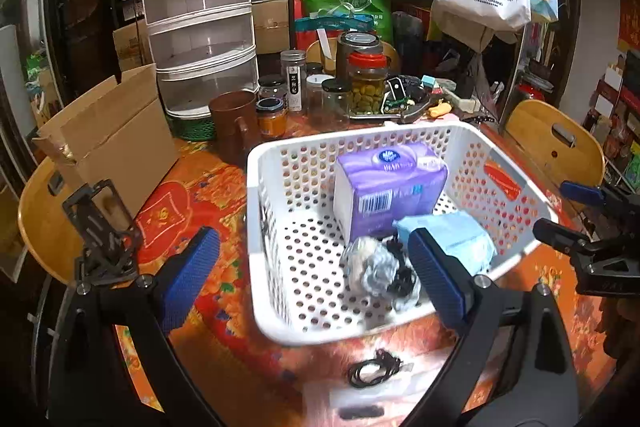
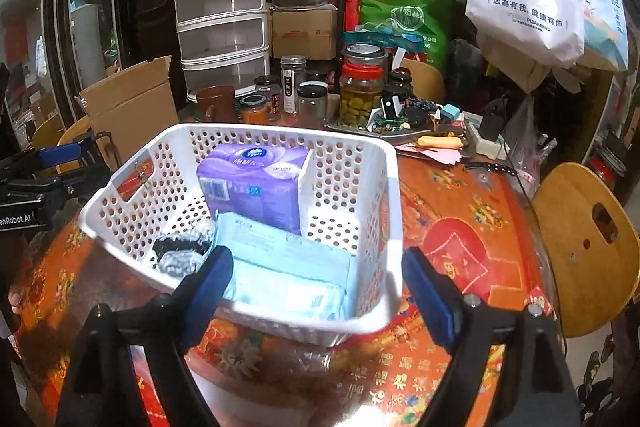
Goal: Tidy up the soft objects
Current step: 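Move both tools back from the basket toward the items on the table, then grasp the black cable with the left tool while the right tool grasps the pink roll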
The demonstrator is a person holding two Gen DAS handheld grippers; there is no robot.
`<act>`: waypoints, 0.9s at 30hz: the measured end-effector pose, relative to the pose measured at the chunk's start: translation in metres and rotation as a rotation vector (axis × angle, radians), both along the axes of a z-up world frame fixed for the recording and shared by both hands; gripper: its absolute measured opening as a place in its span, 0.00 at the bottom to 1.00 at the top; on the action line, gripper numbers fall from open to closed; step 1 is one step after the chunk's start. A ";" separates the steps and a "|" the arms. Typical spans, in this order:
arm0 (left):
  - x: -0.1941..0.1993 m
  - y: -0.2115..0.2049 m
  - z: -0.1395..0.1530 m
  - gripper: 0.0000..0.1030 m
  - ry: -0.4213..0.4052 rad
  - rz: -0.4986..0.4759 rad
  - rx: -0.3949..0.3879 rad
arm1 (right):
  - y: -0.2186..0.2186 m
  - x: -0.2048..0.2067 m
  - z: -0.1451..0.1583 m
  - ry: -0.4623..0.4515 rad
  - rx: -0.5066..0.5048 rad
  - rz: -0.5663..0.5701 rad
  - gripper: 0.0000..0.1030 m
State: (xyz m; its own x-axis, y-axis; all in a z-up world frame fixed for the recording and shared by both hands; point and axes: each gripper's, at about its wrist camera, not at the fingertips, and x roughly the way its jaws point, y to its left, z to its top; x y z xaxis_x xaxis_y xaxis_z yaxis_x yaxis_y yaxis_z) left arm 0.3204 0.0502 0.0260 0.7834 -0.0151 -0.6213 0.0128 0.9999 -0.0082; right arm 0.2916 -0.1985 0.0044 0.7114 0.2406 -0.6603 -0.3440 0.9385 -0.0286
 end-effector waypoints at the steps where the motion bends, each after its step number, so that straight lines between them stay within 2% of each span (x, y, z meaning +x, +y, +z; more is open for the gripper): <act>1: -0.009 0.000 -0.002 0.91 -0.007 -0.008 -0.006 | -0.001 -0.004 -0.001 0.002 -0.002 -0.006 0.83; 5: -0.039 0.004 -0.013 0.91 -0.005 -0.004 -0.047 | -0.011 -0.029 -0.008 -0.013 0.005 -0.024 0.83; 8: -0.066 0.005 -0.024 0.91 -0.014 0.020 -0.038 | -0.021 -0.050 -0.015 -0.019 0.016 -0.035 0.83; 14: -0.109 -0.001 -0.070 0.91 0.028 0.023 -0.065 | -0.048 -0.096 -0.031 -0.024 0.092 -0.043 0.84; 19: -0.108 -0.011 -0.112 0.91 0.116 0.017 -0.087 | -0.058 -0.127 -0.063 0.025 0.105 -0.041 0.83; 27: -0.095 -0.030 -0.131 0.91 0.152 0.015 -0.078 | -0.062 -0.152 -0.096 0.065 0.086 -0.054 0.83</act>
